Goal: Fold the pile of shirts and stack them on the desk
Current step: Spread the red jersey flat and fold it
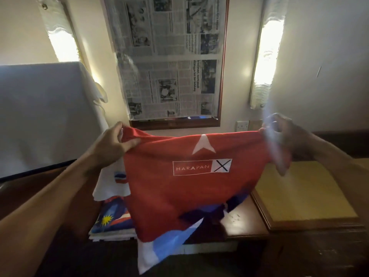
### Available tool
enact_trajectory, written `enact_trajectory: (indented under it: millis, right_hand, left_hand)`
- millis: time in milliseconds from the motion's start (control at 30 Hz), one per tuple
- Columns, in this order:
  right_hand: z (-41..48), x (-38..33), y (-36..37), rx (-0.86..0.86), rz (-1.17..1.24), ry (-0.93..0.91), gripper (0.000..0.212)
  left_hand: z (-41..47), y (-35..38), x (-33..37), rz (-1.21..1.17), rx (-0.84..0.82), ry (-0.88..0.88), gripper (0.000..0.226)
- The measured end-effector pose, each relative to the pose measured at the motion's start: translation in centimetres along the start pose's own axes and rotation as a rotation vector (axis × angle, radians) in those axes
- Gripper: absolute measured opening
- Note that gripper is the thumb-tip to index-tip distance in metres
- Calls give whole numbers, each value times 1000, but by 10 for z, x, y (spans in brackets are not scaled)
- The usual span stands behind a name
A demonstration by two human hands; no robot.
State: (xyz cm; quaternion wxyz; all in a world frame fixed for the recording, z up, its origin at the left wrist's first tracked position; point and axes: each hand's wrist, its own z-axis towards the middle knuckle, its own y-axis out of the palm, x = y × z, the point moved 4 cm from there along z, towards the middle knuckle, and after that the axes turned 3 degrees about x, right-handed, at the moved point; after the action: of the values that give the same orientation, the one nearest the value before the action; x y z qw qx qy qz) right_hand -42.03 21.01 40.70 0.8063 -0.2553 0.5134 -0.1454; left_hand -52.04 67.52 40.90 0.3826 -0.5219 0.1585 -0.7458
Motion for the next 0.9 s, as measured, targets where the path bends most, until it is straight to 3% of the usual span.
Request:
enact_trajectory:
  millis: [100,167,233,367,433,567,733,900]
  right_hand:
    - [-19,-1,-12,-199,-223,21,11]
    - [-27,1,-19,-232,-480,-37,22]
    - [-35,2,-25,-182,-585,-52,23]
    - [-55,1,-31,-62,-311,7,12]
    - [-67,4,-30,-112,-179,90,7]
    - [-87,15,-27,-313,-194,193,7]
    - [-103,37,-29,-251,-211,188,8]
    - [-112,77,-12,-180,-204,254,9]
  left_hand:
    - [-10,-16,3,-46,-19,-3,21]
    - [-17,-25,-2,-152,5,-26,12]
    - [-23,-30,-5,-196,18,-23,10]
    - [-41,-30,-11,-208,63,-4,17]
    - [-49,-30,-19,-193,61,-4,19]
    - [-57,-31,-51,-184,-10,-88,16]
    - [-71,-16,-66,-43,-66,-79,9]
    - [-81,12,-93,54,-18,-85,14]
